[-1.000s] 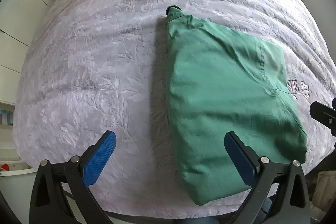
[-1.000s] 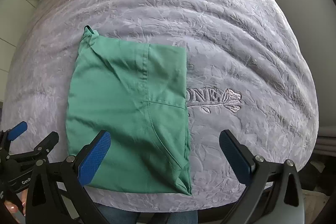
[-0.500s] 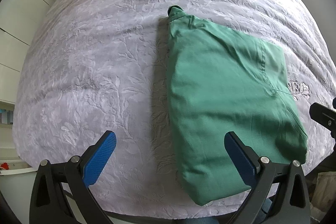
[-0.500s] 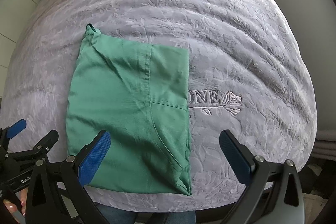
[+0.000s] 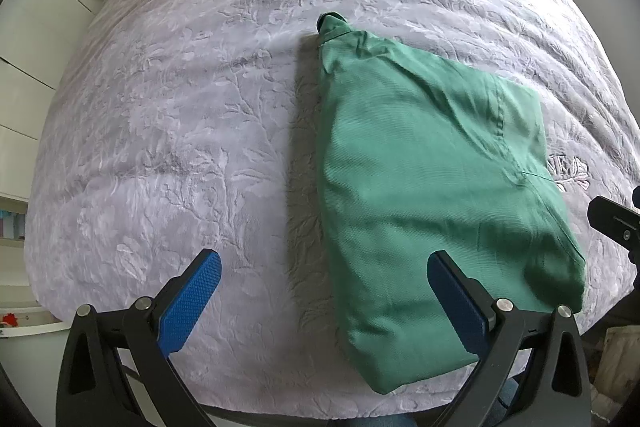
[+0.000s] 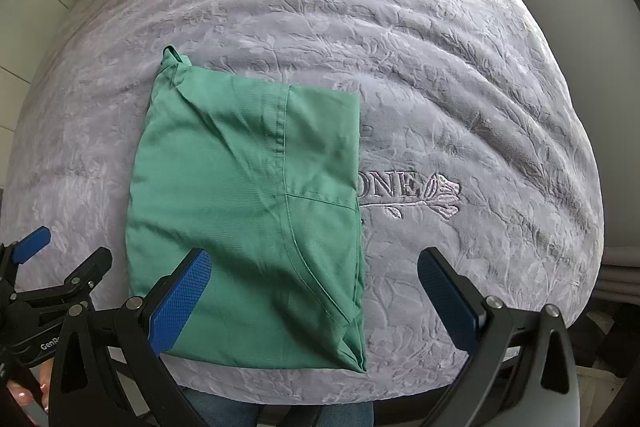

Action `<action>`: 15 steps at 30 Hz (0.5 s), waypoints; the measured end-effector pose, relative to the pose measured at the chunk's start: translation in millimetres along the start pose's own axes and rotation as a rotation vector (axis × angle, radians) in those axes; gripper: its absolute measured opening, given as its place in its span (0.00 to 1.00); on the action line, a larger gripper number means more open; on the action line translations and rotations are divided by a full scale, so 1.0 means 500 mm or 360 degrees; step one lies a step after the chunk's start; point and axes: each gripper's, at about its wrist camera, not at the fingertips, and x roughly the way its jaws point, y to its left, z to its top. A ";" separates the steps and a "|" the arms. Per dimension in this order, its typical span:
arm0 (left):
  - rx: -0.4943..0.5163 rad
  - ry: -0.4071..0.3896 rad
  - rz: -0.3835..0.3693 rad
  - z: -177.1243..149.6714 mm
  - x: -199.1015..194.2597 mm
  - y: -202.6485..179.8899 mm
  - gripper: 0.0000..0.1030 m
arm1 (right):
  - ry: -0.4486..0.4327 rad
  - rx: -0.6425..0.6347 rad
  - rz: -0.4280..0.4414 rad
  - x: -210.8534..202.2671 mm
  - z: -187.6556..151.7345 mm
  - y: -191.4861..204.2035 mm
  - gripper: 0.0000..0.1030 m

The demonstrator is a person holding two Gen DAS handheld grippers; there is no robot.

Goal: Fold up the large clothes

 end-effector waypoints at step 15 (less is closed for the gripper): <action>0.0002 0.0001 0.0001 0.003 0.001 0.000 1.00 | 0.0005 0.0001 0.0000 0.001 -0.001 0.002 1.00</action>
